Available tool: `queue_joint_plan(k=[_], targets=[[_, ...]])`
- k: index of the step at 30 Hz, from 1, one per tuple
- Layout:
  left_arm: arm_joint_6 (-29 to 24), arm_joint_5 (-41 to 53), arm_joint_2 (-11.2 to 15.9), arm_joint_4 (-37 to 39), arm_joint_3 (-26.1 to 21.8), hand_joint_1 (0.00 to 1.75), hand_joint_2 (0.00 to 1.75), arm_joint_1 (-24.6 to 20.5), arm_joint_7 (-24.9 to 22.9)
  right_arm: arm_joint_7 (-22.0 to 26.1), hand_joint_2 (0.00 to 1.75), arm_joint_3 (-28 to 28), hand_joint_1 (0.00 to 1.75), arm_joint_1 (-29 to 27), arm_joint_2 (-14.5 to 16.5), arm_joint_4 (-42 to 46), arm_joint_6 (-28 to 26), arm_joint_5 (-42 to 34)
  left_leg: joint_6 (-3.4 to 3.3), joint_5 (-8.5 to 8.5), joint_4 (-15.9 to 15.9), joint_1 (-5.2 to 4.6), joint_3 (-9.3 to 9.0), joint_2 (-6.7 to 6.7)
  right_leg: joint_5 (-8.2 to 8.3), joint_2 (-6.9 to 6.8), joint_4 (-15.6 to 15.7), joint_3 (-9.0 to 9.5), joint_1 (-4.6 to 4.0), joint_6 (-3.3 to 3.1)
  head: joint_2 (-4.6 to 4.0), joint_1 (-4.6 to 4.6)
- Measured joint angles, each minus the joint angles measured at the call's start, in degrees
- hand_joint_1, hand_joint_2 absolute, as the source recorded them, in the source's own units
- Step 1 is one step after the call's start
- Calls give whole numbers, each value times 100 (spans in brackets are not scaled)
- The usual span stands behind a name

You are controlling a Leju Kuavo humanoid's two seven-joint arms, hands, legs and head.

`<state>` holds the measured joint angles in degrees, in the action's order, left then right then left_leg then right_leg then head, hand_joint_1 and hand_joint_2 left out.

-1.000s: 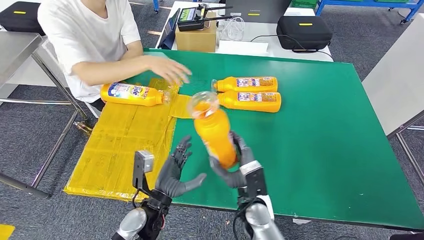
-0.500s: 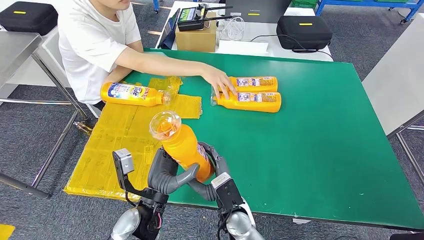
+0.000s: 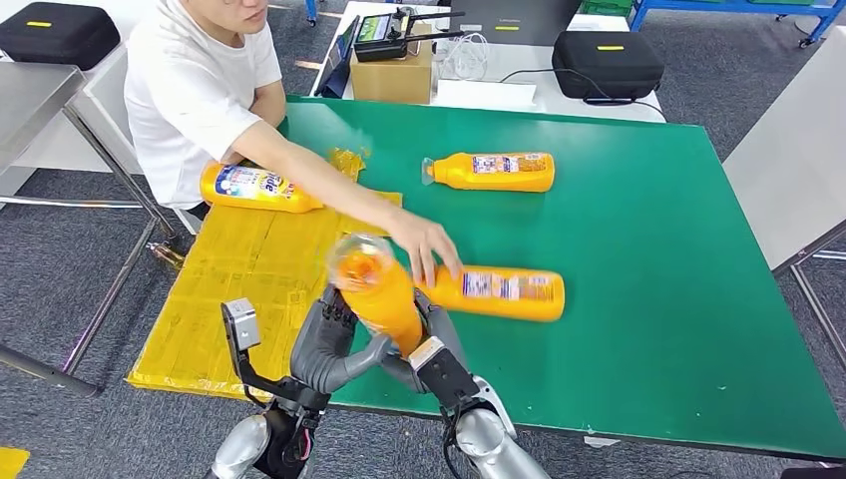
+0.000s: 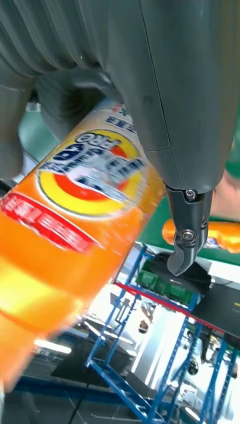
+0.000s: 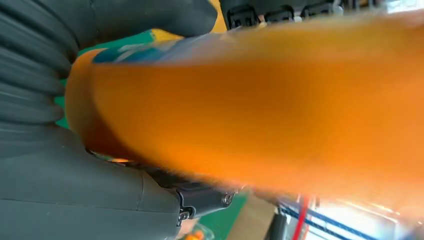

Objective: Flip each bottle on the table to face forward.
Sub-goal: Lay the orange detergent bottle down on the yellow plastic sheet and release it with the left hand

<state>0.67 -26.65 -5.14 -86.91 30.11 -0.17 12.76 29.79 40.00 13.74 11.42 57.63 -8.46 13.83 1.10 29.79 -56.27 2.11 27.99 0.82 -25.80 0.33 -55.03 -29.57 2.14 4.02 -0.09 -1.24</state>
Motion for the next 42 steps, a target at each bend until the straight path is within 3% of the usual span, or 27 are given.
queue_joint_plan(k=[11, 12, 15, 16, 20, 24, 34, 38, 42], targets=[[-173, 35, -4, 260, -89, 171, 175, -62, -172, -203, 175, 122, 175, 162, -19, -331, -219, 502, 0, 0, 0, 0, -1, 1, 0, 0, 0, 0, 0, 0, 0, 0], [-208, 79, -4, 273, -87, 140, 175, -67, -173, -218, 175, 131, 175, 173, -19, -353, -240, 523, 0, 0, 0, 0, 0, 1, 0, 0, 0, 0, 0, 0, 0, -1], [-337, 292, -4, 295, -68, 12, 175, -72, -125, -257, 175, 148, 175, 192, -18, -412, -289, 569, 0, 0, 0, 0, 0, 1, 0, 0, 0, 0, 0, 0, 0, -1], [-383, 384, -4, 297, -56, 0, 175, -72, -100, -271, 175, 158, 175, 197, -17, -429, -299, 574, 0, 0, 0, 0, 0, 1, 0, 0, 0, 0, 0, 0, 0, -1], [-501, 590, -4, 299, -10, 0, 175, -74, -137, -310, 175, 216, 175, 187, -17, -487, -356, 578, 0, 0, 0, 0, 0, 1, 0, 0, 0, 0, 0, 0, 0, -1], [-509, 475, -1, 300, -3, 0, 0, -52, -293, -360, 175, 229, 175, 147, -16, -540, -446, 549, 0, 0, 0, 0, 1, 1, 0, 0, 0, 0, 0, 0, 0, -1], [-773, 592, 12, 269, 8, 0, 0, 58, -391, -421, 175, 216, 175, 106, 26, -614, -400, 353, 0, 0, 0, 0, 1, 1, 0, 0, 0, 0, 0, 0, 0, -1], [-886, 682, 71, 176, 55, 0, 0, 132, -524, -594, 175, 213, 175, 104, 38, -657, -736, 560, 0, 0, 0, 0, 2, 0, 0, 0, 0, 0, 0, 0, 0, -1], [-1360, 1208, 116, 98, 103, 0, 0, 194, -498, -962, 175, 226, 175, 148, 37, -730, -1180, 1132, 0, 0, 0, 0, 2, 1, 0, 0, 0, 0, 0, 0, 0, 1]])
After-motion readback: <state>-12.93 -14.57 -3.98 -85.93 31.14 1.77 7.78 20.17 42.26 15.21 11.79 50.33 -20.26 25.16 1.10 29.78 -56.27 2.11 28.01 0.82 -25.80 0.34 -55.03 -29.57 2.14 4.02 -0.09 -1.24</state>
